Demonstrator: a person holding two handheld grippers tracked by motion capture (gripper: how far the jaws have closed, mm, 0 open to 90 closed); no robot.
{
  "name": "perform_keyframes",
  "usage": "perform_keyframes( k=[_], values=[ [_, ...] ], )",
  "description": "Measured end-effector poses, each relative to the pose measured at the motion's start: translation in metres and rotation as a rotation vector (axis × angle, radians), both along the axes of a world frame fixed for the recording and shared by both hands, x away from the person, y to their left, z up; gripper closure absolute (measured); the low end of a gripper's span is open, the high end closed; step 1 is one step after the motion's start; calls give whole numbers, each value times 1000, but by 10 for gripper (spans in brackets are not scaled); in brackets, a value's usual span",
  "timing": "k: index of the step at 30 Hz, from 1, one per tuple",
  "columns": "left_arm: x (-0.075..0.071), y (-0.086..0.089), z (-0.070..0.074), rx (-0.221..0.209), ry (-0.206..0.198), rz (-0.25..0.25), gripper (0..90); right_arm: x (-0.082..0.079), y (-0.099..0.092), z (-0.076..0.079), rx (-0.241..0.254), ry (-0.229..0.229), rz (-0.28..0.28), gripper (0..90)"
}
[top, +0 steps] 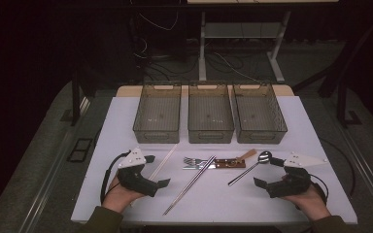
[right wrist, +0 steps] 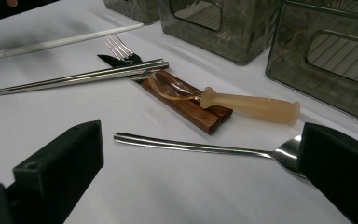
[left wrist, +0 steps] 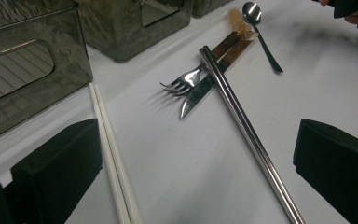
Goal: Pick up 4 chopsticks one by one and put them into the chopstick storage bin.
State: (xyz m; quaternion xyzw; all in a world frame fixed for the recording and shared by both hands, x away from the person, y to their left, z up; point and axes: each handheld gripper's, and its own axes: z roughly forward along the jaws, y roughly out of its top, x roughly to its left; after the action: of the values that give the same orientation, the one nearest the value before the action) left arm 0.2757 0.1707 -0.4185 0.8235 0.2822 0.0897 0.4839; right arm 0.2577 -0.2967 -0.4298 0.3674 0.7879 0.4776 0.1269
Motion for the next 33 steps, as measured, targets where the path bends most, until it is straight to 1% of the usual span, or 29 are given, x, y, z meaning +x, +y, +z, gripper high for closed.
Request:
perform_keyframes(
  k=[3,5,9,12,14,18,21,24,25,28,32,33],
  values=[
    [0,0,0,3,-4,-3,1,0,-1,1,6,-1,-5,9],
    [0,-1,0,5,4,0,7,0,-2,1,7,0,-11,9],
    [0,-1,1,4,3,7,25,0,-2,1,10,8,-7,9],
    [0,-2,1,23,5,14,50,-1,-2,1,13,8,1,9],
    [-1,-1,1,27,2,14,75,0,-2,1,12,11,5,9],
    [-3,0,1,28,1,16,140,-2,-2,3,10,1,4,10],
    [-2,1,1,27,0,13,163,-1,-1,2,9,6,4,10],
    [-2,3,0,30,5,16,215,0,-1,2,2,9,5,10],
    [-2,5,0,40,2,13,232,0,-1,1,1,10,5,10],
    [-3,7,0,46,-1,17,283,0,-1,1,2,11,5,10],
    [-3,10,0,51,8,24,346,-1,-1,1,4,9,0,10],
    [-3,10,0,51,8,24,376,-1,-1,1,4,8,0,10]
  ],
)
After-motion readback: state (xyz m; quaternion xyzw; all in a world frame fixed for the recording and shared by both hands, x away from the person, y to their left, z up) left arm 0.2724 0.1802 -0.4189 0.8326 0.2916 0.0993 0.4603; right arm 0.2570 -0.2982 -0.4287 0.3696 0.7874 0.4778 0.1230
